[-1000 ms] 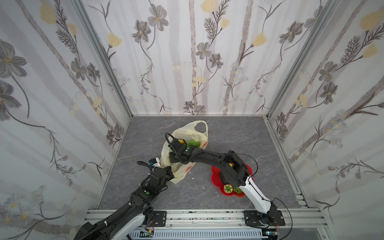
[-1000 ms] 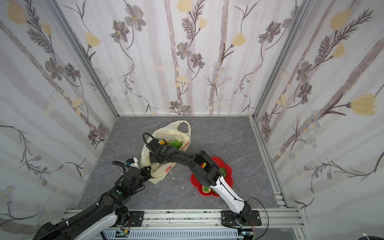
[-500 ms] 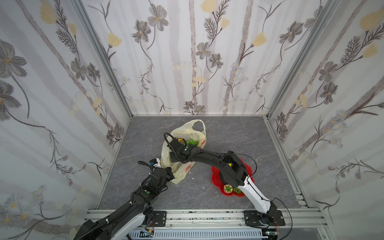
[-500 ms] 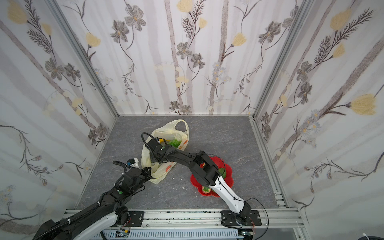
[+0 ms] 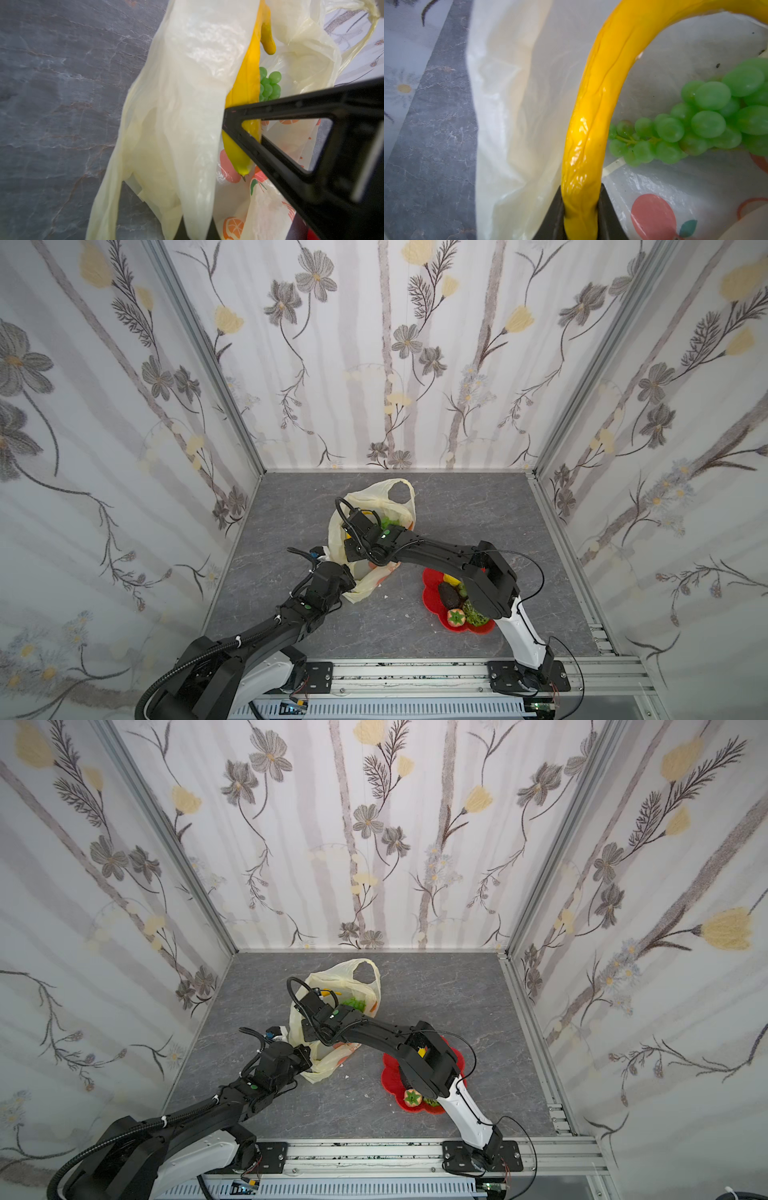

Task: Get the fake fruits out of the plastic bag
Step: 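Lift the banana out of the bag and carry it over the red plate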

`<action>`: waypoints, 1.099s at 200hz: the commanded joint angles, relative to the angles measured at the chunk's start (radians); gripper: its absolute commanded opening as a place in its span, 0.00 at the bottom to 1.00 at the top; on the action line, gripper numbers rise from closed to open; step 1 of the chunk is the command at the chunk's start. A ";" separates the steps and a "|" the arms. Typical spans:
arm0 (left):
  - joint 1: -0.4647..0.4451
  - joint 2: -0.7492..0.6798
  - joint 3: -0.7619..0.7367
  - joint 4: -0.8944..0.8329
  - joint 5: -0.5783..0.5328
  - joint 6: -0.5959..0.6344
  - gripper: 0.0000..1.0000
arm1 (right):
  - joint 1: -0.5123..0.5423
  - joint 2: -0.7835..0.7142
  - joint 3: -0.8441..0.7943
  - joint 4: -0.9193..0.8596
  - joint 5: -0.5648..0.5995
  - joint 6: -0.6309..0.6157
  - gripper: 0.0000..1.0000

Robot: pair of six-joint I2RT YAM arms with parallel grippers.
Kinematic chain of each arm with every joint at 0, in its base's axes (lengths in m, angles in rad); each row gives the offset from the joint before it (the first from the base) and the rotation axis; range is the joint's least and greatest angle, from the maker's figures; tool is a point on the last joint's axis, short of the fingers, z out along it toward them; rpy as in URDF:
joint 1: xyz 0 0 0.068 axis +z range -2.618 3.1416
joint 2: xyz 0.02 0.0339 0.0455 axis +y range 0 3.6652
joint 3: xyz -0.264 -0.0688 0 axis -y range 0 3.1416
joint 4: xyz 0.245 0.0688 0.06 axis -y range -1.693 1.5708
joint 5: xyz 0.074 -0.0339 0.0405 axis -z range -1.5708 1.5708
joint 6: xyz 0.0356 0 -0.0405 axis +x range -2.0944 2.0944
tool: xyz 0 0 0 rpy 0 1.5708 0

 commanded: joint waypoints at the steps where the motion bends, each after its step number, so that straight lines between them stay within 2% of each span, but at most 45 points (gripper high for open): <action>1: 0.011 0.050 0.045 0.067 0.007 0.049 0.00 | -0.010 -0.048 -0.029 0.051 -0.010 -0.024 0.16; 59: 0.072 0.113 0.073 0.109 0.059 0.094 0.00 | -0.015 -0.151 -0.141 0.073 -0.045 -0.022 0.14; 92: 0.074 0.108 0.046 0.159 0.020 0.137 0.00 | -0.013 -0.269 -0.291 0.116 -0.123 -0.015 0.14; 140: 0.076 0.100 0.031 0.189 -0.009 0.166 0.00 | -0.005 -0.453 -0.490 0.127 -0.140 0.016 0.14; 220: 0.079 0.102 0.018 0.207 0.001 0.157 0.00 | 0.005 -0.812 -0.749 0.072 -0.056 0.030 0.12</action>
